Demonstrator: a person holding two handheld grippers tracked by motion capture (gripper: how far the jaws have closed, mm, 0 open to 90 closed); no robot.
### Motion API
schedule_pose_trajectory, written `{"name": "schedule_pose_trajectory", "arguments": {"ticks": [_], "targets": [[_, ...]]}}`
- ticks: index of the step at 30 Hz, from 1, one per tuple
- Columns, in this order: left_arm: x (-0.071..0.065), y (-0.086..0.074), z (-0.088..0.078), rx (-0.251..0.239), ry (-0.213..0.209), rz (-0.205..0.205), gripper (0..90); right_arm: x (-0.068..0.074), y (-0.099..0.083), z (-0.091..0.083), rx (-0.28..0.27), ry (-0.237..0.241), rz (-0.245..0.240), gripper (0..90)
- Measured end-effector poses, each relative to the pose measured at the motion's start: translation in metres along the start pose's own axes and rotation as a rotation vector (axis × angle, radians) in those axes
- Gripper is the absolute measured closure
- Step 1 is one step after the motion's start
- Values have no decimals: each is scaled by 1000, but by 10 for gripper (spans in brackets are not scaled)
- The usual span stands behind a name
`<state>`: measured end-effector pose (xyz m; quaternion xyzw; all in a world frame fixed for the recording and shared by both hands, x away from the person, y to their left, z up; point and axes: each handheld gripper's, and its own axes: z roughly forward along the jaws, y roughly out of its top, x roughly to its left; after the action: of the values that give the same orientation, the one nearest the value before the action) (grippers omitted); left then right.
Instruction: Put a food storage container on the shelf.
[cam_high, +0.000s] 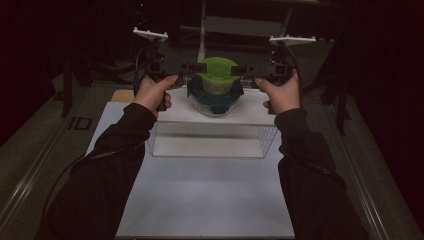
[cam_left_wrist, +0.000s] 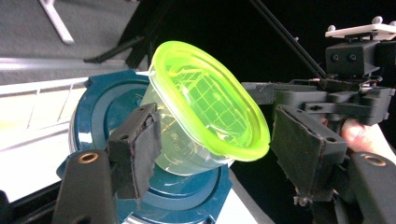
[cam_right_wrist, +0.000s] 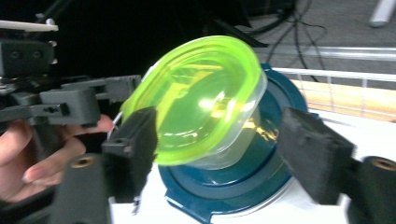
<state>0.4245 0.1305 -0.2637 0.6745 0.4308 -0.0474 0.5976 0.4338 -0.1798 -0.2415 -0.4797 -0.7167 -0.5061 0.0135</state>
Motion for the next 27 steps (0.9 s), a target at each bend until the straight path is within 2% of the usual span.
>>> {"name": "schedule_pose_trajectory", "arguments": {"ticks": [4,6,8,10,12,13,15,18,19,23,25,27], "targets": [[-7,-6,-5,-35,-21,70,131,3,-3,-5,-5,-21,-44,227],[-11,-9,-7,-41,-23,96,89,5,-6,-8,-11,-20,-57,224],[-15,-13,-7,-35,-31,127,0,7,-10,-10,-12,-28,-80,219],[-18,-18,-8,-30,-35,149,0,8,-14,-12,-18,-19,-88,219],[-18,-18,-8,-30,-35,149,0,8,-17,-13,-19,-17,-94,219],[-23,-26,-12,-38,-35,180,0,8,-17,-13,-19,-17,-94,219],[-26,-32,-15,-45,-32,204,0,11,-27,-18,-23,-17,-132,219],[-28,-41,-20,-45,-32,220,0,12,-32,-20,-25,-16,-145,219],[-29,-48,-24,-50,-33,232,0,12,-42,-23,-22,-10,-160,219],[-32,-64,-28,-51,-40,253,0,11,-58,-25,-23,2,-179,220],[-33,-68,-29,-42,-40,265,0,11,-68,-25,-22,4,-192,220],[-35,-83,-30,-23,-47,278,0,10,-78,-24,-13,11,-200,220]]}}
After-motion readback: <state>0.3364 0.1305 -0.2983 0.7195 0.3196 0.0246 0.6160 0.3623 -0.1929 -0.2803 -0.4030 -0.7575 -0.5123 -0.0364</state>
